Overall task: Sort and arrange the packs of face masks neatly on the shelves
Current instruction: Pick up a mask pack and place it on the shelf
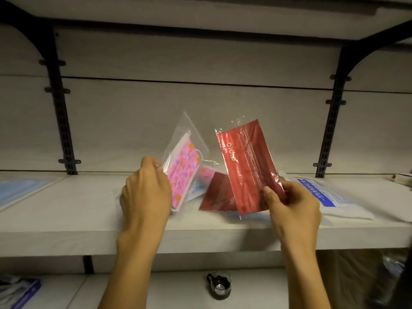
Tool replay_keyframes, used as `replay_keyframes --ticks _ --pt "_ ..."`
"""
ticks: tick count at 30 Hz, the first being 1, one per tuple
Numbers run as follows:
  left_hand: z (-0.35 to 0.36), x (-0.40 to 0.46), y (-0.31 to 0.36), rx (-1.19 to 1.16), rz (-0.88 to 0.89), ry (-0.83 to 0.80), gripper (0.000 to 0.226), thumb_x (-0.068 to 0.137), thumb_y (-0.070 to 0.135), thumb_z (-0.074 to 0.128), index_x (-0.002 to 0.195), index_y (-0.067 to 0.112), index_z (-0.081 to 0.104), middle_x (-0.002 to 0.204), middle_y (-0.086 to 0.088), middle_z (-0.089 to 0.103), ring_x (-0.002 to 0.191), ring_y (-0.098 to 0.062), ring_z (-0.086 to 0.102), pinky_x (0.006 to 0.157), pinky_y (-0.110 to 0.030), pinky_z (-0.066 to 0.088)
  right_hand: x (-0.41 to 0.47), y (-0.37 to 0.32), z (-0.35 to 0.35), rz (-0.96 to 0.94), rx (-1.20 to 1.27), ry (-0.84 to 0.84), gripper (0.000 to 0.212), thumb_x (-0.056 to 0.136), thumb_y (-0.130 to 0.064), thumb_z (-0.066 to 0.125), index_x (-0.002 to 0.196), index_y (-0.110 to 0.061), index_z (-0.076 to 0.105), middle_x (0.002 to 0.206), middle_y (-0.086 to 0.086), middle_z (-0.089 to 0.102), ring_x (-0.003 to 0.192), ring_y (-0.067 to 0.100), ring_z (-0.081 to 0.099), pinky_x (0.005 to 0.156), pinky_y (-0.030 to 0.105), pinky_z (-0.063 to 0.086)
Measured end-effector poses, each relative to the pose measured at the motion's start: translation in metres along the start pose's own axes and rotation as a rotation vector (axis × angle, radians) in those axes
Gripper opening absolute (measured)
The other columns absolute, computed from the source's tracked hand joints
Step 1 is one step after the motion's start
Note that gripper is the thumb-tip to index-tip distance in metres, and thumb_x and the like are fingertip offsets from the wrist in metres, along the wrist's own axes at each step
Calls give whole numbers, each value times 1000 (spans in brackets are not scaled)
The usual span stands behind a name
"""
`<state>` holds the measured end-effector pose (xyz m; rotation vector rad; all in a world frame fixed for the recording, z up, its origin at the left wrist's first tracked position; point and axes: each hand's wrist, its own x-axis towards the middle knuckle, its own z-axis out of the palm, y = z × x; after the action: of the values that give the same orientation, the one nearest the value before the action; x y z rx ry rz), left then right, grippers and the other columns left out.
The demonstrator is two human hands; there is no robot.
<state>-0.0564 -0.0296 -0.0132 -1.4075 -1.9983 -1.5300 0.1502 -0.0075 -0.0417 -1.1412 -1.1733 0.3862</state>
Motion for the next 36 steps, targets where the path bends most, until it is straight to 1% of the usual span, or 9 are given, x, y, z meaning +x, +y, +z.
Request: replay_keyframes --ticks 2,6,11,16,21,28,31,33,36 --pt "-7 -9 3 -79 -6 86 13 97 21 46 102 11 53 93 -11 65 77 -32 58 53 -34 48 -5 -1 -5 7 39 -28 7 85 -23 70 86 -24 64 81 -11 66 76 3 62 74 26 51" --pt "-24 -33 3 -274 -173 165 13 86 13 59 98 13 61 96 -9 67 85 -31 62 66 -38 52 -21 -1 -9 72 147 -84 12 83 -21 72 78 -26 62 73 -8 66 71 9 63 74 33 53" --pt "-46 -68 -12 -391 -352 178 17 82 7 64 96 15 61 89 -1 63 78 -17 62 43 -10 42 -49 5 1 121 204 -167 10 79 -20 75 80 -19 65 69 -4 67 67 15 64 75 39 54" --pt "-74 -95 -31 -403 -381 188 22 87 0 59 94 21 62 81 10 62 75 -5 60 48 -2 43 -82 4 12 137 283 -269 8 80 -16 75 78 -18 67 68 -2 69 66 13 64 76 42 55" --pt "-104 -109 -53 -378 -410 223 19 90 7 58 96 24 63 87 8 65 81 -6 62 51 -10 46 -104 -9 25 151 340 -358 8 80 -17 75 77 -19 67 67 -4 71 65 13 66 75 42 56" --pt "-143 -112 -81 -428 -510 308 26 92 16 59 83 41 60 89 14 62 91 -18 63 77 -39 56 -135 -35 55 151 405 -405 9 80 -16 75 78 -19 67 67 -3 72 65 16 68 75 42 57" --pt "-170 -110 -102 -432 -564 358 24 91 19 61 80 40 60 92 9 61 93 -19 60 77 -34 53 -162 -50 77 173 441 -457 9 80 -14 75 78 -20 68 67 -3 72 65 17 68 74 39 57" --pt "-189 -108 -118 -422 -572 390 25 91 17 61 79 38 60 88 14 60 89 -15 59 73 -29 48 -180 -61 91 189 462 -488 9 80 -14 75 79 -19 68 68 -2 72 67 19 68 75 40 57" --pt "-213 -105 -140 -409 -601 402 18 91 17 60 91 35 59 84 16 58 85 -12 59 75 -30 48 -202 -75 108 187 476 -506 9 81 -14 74 81 -20 68 70 -2 72 71 20 69 76 40 57"
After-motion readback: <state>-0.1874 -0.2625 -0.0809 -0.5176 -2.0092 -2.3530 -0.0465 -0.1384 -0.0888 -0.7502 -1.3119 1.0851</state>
